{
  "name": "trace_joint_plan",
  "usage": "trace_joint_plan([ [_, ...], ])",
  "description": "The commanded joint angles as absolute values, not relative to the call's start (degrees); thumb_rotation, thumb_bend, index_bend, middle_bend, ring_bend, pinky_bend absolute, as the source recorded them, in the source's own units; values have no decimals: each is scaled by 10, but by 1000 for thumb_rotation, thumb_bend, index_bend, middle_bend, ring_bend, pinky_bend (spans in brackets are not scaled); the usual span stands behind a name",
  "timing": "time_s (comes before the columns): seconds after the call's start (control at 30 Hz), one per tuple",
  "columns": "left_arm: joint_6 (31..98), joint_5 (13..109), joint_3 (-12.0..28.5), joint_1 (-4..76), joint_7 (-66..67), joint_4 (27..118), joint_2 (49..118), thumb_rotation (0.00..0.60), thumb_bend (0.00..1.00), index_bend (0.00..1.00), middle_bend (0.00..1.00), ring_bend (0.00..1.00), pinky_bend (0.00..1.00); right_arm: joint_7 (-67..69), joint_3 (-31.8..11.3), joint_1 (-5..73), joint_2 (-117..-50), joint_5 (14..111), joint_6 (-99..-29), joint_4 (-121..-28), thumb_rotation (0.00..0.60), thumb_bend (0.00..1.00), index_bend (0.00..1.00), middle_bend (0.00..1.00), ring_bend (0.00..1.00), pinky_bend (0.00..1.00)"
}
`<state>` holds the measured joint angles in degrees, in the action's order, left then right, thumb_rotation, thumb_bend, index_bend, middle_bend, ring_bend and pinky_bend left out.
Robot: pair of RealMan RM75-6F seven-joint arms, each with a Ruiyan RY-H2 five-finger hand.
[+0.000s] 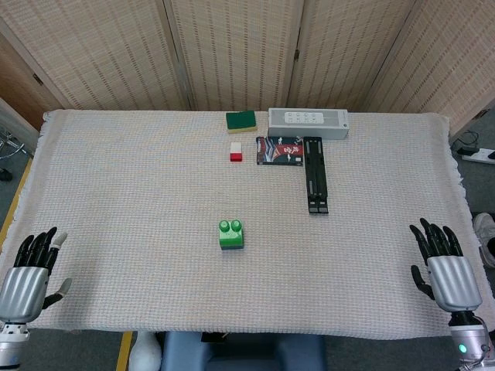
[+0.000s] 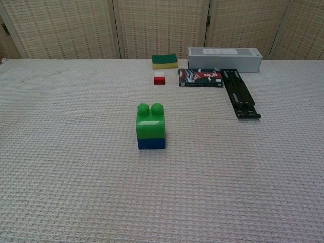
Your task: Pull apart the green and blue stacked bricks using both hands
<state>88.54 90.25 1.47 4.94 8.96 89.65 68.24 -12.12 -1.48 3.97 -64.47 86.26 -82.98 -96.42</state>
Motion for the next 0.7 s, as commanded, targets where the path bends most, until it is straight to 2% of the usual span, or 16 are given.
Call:
trace_joint_plan([
  [0.03, 885, 904, 16, 51, 93, 896, 686, 600, 335, 0, 0, 0, 0, -115, -12, 41, -640, 862, -824, -965, 600, 515, 0, 0, 0, 0],
  [0.47, 881, 948, 4, 69, 97, 854, 722, 600, 335, 0, 0, 0, 0, -28, -4, 47, -592, 865, -795, -982, 600, 516, 0, 0, 0, 0],
  [0.7, 870, 923, 16, 75, 61, 848, 714, 600, 335, 0, 0, 0, 0, 53, 15, 127, -595, 972, -715, -939, 600, 515, 0, 0, 0, 0],
])
